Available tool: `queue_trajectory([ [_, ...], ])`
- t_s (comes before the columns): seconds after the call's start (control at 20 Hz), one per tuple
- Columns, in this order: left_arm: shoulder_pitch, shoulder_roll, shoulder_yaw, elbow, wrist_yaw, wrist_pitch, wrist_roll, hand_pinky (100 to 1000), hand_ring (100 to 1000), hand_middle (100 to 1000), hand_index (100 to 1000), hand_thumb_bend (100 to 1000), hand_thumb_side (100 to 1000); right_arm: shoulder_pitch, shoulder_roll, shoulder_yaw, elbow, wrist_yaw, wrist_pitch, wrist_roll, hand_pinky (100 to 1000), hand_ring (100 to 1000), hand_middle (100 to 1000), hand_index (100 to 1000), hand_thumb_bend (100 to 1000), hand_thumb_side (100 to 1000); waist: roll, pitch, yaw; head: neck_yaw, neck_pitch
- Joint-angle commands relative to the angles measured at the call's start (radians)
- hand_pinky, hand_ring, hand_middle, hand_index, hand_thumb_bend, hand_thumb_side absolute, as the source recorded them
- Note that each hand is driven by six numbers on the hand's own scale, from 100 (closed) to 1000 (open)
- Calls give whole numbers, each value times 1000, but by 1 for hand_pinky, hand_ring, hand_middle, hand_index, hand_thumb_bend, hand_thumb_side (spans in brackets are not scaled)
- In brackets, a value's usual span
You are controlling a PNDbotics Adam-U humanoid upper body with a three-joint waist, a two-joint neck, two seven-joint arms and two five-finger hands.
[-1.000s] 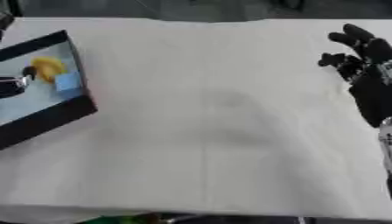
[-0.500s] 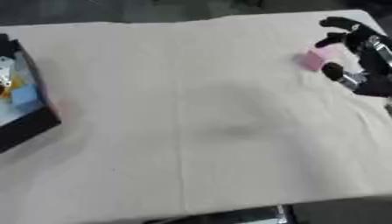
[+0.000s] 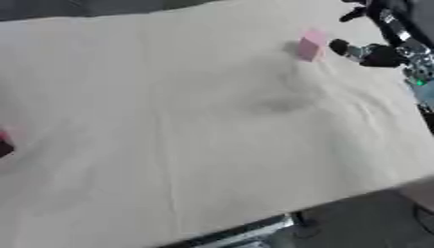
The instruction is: Pick up the objects with one hand, pass them to the other hand, and then place them into the box on the other side of the table.
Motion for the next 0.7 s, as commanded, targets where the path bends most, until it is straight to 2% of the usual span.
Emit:
queue_trajectory([
  [0.05,-19,-16,-14,-18,29,2,-46,988,784,564,892,100,558,-21,-80,-35,85,29,-1,-51,965,778,896,933,555,594,-6,-3,13,-45,-3],
  [0.3,-23,-29,-32,-18,23,-14,-80,995,784,560,892,100,566,-12,-126,-63,221,69,26,-156,963,780,892,928,569,593,-10,26,55,-92,-13],
  [0.7,-19,-43,-43,-18,2,-18,-98,1000,781,550,890,100,565,5,-137,-61,345,61,29,-221,963,773,885,923,576,590,-11,47,80,-100,-22],
])
